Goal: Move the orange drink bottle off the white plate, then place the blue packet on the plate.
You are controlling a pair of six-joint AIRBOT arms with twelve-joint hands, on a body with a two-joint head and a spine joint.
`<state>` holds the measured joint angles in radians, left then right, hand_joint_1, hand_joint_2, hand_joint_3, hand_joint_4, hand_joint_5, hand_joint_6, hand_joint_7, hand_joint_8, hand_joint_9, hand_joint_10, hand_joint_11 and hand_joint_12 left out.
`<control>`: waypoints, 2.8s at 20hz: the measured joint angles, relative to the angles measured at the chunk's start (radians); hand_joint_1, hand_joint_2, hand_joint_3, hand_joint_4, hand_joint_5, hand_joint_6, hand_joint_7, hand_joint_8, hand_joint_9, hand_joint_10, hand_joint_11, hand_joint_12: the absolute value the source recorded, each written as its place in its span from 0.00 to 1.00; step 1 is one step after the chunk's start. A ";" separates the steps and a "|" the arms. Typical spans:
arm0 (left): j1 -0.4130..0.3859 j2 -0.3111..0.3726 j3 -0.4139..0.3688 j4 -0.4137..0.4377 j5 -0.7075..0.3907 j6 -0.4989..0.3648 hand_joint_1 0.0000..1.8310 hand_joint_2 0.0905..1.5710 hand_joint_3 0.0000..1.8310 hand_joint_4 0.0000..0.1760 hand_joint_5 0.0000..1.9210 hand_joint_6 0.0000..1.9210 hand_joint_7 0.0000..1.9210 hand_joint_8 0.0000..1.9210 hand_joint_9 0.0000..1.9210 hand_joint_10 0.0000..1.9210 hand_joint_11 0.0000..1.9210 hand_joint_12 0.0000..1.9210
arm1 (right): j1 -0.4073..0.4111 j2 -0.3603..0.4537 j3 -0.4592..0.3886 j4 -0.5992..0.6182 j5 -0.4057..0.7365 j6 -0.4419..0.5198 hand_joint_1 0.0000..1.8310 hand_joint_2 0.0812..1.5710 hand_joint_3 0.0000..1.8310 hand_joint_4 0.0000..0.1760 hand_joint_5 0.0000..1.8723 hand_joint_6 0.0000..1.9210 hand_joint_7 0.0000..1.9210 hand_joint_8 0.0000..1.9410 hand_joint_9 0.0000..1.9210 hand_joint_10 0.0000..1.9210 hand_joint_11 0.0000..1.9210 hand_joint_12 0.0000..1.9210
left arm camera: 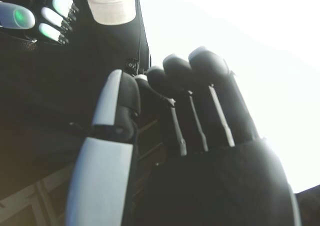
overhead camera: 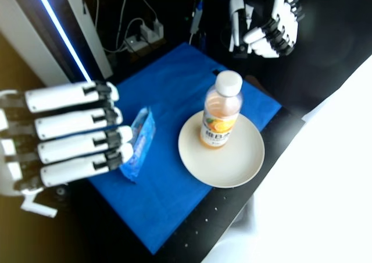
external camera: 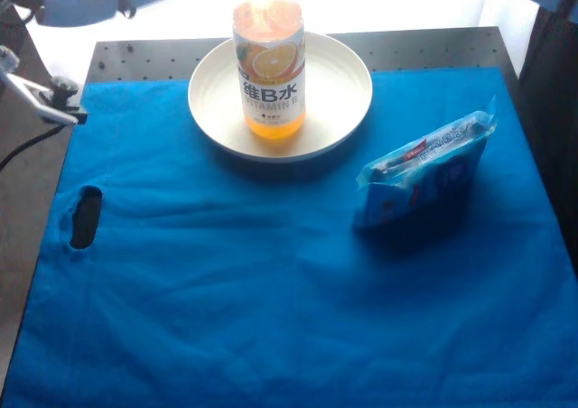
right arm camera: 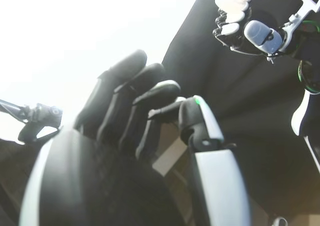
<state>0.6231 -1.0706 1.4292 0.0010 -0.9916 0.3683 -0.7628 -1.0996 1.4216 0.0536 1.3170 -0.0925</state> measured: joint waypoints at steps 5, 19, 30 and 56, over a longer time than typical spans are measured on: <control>-0.014 0.000 0.000 0.023 0.005 -0.001 0.45 0.57 0.00 0.18 0.11 0.00 0.16 0.00 0.14 0.00 0.02 0.22 | 0.000 0.000 0.000 0.001 0.014 0.003 0.33 0.64 0.00 0.00 0.15 0.01 0.11 0.00 0.11 0.00 0.11 0.02; -0.236 -0.124 0.214 0.665 0.356 -0.447 0.40 0.50 0.00 0.11 0.00 0.00 0.13 0.00 0.13 0.00 0.01 0.25 | 0.000 -0.012 0.000 -0.006 0.017 0.006 0.34 0.64 0.00 0.00 0.12 0.00 0.11 0.00 0.10 0.00 0.09 0.00; -0.272 -0.212 0.266 0.834 0.447 -0.523 0.45 0.34 0.00 0.00 0.00 0.00 0.13 0.00 0.14 0.00 0.04 0.22 | 0.000 -0.020 0.000 -0.010 0.024 0.011 0.33 0.64 0.00 0.00 0.12 0.00 0.10 0.00 0.08 0.00 0.08 0.00; -0.193 -0.311 0.372 0.818 0.483 -0.608 0.69 0.59 0.00 0.00 0.44 0.00 0.43 0.00 0.45 0.01 0.39 0.22 | 0.000 -0.025 -0.005 -0.017 0.054 0.040 0.31 0.66 0.00 0.00 0.13 0.00 0.09 0.00 0.07 0.00 0.05 0.00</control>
<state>0.4297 -1.3819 1.8008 0.8188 -0.5087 -0.2398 -0.7628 -1.1244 1.4166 0.0368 1.3712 -0.0521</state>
